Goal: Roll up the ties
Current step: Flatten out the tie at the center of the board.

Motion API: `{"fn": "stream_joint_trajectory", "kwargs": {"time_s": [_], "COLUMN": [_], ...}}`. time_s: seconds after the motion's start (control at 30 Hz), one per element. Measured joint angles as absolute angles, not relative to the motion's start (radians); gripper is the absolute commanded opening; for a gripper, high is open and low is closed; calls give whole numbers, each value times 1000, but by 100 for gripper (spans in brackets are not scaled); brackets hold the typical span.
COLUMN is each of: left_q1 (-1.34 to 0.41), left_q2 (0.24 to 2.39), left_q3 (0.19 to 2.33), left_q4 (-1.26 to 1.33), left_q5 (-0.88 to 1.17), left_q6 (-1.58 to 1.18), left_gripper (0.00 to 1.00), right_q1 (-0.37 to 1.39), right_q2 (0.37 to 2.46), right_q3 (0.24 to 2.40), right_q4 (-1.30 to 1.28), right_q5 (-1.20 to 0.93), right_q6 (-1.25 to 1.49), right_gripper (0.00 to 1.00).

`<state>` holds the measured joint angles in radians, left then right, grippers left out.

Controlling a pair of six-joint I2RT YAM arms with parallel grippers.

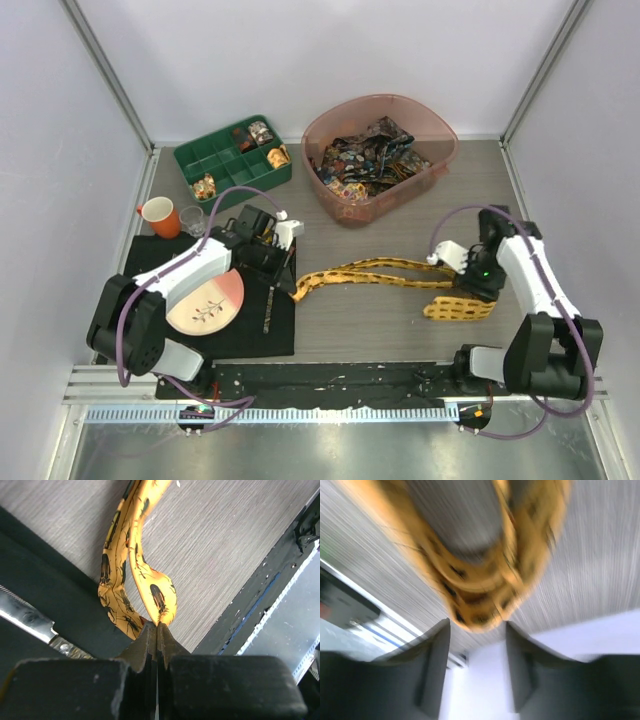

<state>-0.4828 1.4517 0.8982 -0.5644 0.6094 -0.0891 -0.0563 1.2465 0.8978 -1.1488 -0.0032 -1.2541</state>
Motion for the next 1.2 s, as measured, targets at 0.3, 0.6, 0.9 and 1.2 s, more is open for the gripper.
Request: {"fn": "stream_joint_trajectory", "kwargs": {"time_s": [0.3, 0.6, 0.9, 1.2], "left_q1": [-471, -471, -471, -471], "left_q2": [1428, 1430, 1447, 1447], "left_q3": [909, 950, 954, 954], "left_q4": [-609, -638, -652, -693], "left_q5": [605, 605, 573, 532], "left_q6": [-69, 1, 32, 66], "left_gripper": [2, 2, 0, 2], "right_q1": [-366, -136, 72, -336], "right_q2": [1491, 1396, 1351, 1537], "right_q3": [1238, 1300, 899, 906], "right_q4": [-1148, -1226, -1171, -1008], "right_q5": [60, -126, -81, 158], "right_q6": [-1399, -1046, -948, -1231], "right_gripper": [80, 47, 25, 42]}}
